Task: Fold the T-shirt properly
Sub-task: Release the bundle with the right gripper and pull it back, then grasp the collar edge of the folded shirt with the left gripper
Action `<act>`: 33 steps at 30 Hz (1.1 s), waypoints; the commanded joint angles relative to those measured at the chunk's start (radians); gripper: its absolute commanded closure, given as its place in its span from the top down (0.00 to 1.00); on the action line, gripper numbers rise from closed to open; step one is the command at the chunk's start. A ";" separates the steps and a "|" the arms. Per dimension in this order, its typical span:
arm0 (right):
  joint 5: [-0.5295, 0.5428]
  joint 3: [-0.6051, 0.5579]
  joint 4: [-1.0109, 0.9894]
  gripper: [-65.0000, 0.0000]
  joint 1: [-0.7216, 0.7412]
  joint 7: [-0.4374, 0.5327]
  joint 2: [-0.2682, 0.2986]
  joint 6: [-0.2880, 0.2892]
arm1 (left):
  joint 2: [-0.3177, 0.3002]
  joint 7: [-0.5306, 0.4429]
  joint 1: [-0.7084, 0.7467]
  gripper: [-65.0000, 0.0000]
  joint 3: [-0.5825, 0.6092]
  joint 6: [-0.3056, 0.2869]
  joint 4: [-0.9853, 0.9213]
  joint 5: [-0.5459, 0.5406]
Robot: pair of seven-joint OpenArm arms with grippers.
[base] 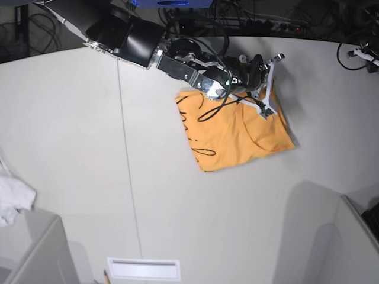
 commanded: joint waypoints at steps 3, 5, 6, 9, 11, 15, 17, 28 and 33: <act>0.039 0.012 0.070 0.00 0.024 -0.034 -0.016 0.006 | -0.002 0.059 -0.050 0.00 -0.009 -0.043 0.019 -0.008; 0.064 0.015 0.143 0.00 0.028 -0.030 0.013 0.006 | 0.024 0.076 -0.079 0.00 -0.009 -0.043 0.028 -0.008; 0.065 0.031 0.190 0.00 0.029 -0.022 0.031 0.006 | 0.038 0.076 -0.087 0.00 -0.002 -0.043 0.040 -0.008; 0.065 0.145 0.328 0.00 0.018 0.020 0.116 0.003 | 0.116 0.076 -0.099 0.00 0.001 -0.043 0.114 -0.011; 0.065 0.220 0.397 0.00 -0.008 0.047 0.181 0.002 | 0.153 0.074 -0.099 0.00 0.003 -0.043 0.157 -0.062; 0.067 0.381 0.517 0.00 -0.124 0.109 0.306 0.002 | 0.159 0.076 -0.081 0.00 0.007 -0.043 0.160 -0.244; 0.067 0.437 0.561 0.00 -0.183 0.122 0.358 0.003 | 0.159 0.076 -0.059 0.00 0.007 -0.043 0.160 -0.312; 0.073 0.541 0.607 0.00 -0.307 0.159 0.482 0.006 | 0.166 0.215 -0.128 1.00 0.089 -0.043 0.077 -0.477; 0.071 0.573 0.609 0.00 -0.353 0.213 0.502 0.006 | 0.166 0.202 -0.144 1.00 0.204 -0.043 -0.007 -0.471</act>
